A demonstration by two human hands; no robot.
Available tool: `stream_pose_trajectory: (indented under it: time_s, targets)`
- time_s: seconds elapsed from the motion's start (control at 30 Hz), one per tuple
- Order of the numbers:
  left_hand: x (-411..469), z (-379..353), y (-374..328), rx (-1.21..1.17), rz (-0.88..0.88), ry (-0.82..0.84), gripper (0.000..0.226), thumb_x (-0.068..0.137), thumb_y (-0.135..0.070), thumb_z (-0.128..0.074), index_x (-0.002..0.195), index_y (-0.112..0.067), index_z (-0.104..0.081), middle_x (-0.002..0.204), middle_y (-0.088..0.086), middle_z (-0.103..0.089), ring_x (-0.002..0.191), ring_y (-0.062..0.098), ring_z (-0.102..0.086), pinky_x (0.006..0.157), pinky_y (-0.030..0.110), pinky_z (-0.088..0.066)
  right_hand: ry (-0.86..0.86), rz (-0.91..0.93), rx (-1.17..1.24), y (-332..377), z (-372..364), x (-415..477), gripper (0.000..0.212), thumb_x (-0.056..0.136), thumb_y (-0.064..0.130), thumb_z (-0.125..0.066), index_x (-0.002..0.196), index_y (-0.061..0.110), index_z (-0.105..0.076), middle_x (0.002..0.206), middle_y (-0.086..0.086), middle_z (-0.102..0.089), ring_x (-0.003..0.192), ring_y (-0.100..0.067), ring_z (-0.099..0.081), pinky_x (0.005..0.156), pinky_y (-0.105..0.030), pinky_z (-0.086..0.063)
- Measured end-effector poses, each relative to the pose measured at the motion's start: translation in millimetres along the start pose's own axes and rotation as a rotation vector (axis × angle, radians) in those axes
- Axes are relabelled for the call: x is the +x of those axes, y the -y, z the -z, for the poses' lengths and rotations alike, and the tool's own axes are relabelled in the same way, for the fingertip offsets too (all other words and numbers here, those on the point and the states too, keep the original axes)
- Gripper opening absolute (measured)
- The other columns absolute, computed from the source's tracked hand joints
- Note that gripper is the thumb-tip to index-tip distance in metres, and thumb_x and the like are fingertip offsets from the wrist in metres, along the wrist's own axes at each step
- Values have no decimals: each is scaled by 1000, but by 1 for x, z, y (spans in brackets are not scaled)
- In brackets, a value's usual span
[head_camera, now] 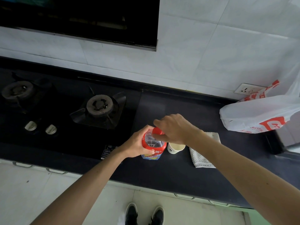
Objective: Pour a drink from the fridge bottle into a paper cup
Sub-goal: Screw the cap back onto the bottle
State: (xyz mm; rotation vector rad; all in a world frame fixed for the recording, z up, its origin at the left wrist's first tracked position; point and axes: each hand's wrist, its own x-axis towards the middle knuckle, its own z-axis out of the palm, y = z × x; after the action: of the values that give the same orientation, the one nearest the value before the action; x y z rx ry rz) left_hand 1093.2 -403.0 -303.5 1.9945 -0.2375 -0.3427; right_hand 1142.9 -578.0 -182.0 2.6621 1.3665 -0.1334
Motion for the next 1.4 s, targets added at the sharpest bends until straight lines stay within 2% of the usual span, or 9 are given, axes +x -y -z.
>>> stream_pose_trajectory:
  time_s: [0.17,0.23,0.37,0.63,0.77,0.87,1.1,1.27,1.4]
  targets:
    - [0,0,-1,-8,5,-1,74,72,-14,-89,124,-37,-42,119,-16,-61,114,2,-62,88,21,-57,-30,-261,-75,17,-9,8,62,100,61,-27,74,12,-54,57,2,-42,56,-17,-46,56,-28,-32]
    - [0,1,-1,-9,2,2,74,72,-14,-89,127,-33,-43,121,-16,-60,115,2,-62,91,23,-57,-75,-198,-9,14,-12,5,56,100,60,-31,85,13,-57,65,2,-52,61,-18,-53,56,-27,-37]
    - [0,-1,-1,-11,23,1,77,74,-16,-88,132,-32,-40,122,-18,-58,114,-8,-59,90,16,-54,-64,122,176,-1,-10,-8,46,97,46,-55,134,19,-49,113,0,-61,100,-18,-60,86,-32,-50]
    - [1,-1,3,-8,14,2,83,72,-17,-89,138,-25,-39,126,-16,-57,117,-6,-57,84,10,-52,-66,119,104,-1,-7,-6,41,99,36,-56,133,13,-49,121,-3,-64,107,-22,-63,91,-33,-50]
    - [1,-1,2,-13,6,0,79,72,-15,-89,132,-32,-41,123,-15,-59,115,-1,-61,86,16,-55,-160,64,46,0,-18,-4,42,100,49,-43,109,10,-57,89,-3,-66,77,-23,-65,67,-35,-53]
    - [0,-1,1,-2,-17,-14,76,71,-16,-90,127,-36,-42,122,-15,-60,114,3,-63,90,22,-57,-303,-36,-32,4,-33,2,52,94,54,-38,71,11,-58,53,1,-53,42,-20,-50,43,-26,-31]
    - [0,-3,3,5,-26,-46,72,71,-20,-90,127,-27,-46,117,-13,-65,111,5,-66,93,29,-58,-419,-375,28,22,-34,8,61,81,51,-66,42,15,-36,36,2,-27,32,-18,-24,42,-21,-21]
    - [1,-3,2,6,-41,-32,73,72,-17,-89,127,-31,-44,120,-14,-62,114,6,-64,90,26,-58,-388,-232,125,14,-43,-1,52,91,57,-45,66,13,-56,55,1,-54,48,-22,-55,46,-28,-39]
    - [1,-4,1,5,-38,-26,76,73,-17,-88,130,-32,-41,121,-16,-60,114,2,-63,90,19,-56,-302,49,238,-2,-39,-11,38,94,44,-54,113,12,-62,96,-3,-64,81,-21,-62,71,-35,-53]
